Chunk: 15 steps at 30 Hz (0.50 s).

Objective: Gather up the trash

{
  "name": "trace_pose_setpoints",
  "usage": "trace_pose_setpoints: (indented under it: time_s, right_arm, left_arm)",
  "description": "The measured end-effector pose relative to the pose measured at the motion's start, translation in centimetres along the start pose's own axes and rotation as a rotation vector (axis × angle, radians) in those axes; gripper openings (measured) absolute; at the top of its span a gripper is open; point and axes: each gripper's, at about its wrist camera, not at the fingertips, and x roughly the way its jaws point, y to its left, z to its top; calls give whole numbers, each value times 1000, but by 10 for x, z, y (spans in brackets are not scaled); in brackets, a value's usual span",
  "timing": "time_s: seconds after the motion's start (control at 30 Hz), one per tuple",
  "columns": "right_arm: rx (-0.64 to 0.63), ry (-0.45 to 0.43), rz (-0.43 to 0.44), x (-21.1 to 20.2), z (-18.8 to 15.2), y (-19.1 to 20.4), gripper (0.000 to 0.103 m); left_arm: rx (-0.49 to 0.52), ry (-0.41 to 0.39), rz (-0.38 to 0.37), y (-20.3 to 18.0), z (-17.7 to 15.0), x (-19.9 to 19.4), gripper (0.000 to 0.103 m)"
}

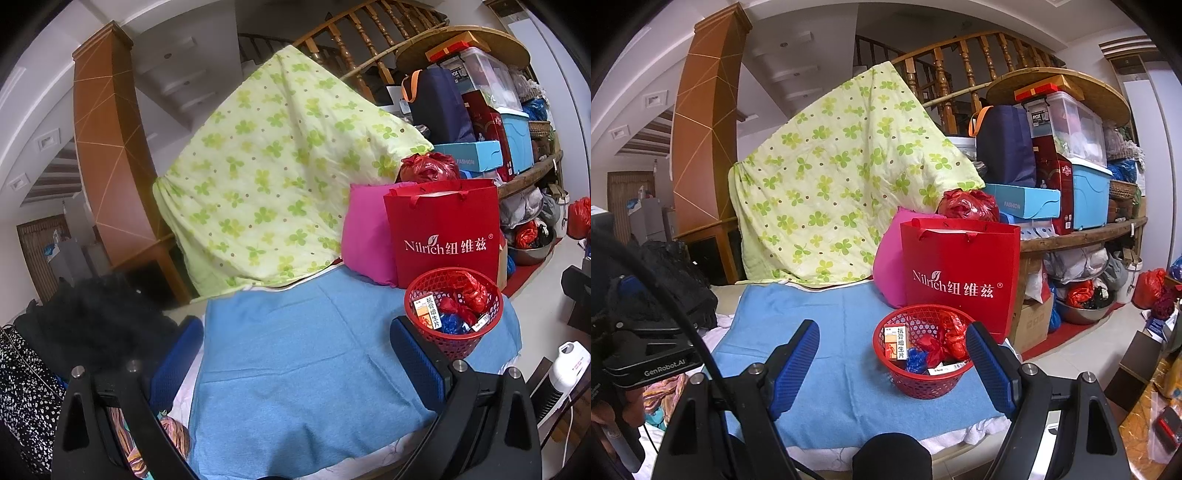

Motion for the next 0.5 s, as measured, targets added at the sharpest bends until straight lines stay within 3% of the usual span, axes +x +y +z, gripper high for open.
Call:
trace_pose_setpoints:
  time_s: [0.5]
  right_arm:
    - [-24,27,11,11,-5,5,84]
  left_arm:
    - [-6,19,-3,13,-9,11,101]
